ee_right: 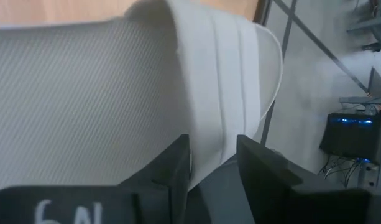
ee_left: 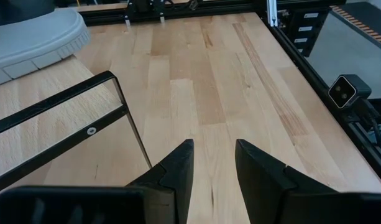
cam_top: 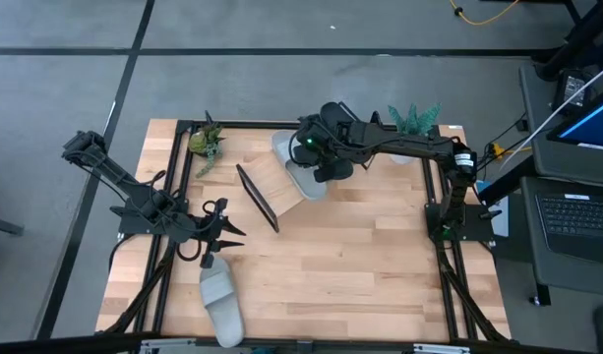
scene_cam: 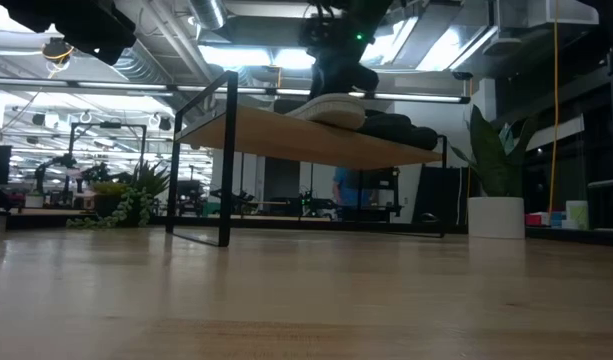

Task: Pick and place slides into the shelf
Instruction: Put the right gray slipper on the shelf

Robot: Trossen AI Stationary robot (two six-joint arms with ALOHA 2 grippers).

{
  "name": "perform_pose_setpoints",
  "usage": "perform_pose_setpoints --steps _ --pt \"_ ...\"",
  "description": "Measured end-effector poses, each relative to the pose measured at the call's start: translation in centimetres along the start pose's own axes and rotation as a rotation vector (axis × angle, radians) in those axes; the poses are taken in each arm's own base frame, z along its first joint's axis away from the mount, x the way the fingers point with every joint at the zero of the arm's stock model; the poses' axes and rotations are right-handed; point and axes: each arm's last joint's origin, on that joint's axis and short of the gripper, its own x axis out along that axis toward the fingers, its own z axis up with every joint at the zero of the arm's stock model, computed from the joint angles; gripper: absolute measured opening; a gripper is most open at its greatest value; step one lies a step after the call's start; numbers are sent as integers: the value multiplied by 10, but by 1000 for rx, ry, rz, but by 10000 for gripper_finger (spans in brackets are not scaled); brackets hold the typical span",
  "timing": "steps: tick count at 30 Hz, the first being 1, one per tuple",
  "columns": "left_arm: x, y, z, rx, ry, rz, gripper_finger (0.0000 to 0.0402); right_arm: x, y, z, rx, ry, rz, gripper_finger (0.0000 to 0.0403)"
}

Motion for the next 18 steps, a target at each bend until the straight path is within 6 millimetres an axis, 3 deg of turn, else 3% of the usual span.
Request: perform_pose_setpoints --steps 18 --pt "0 0 0 -3 0 0 110 -4 10 7 -28 -7 19 133"
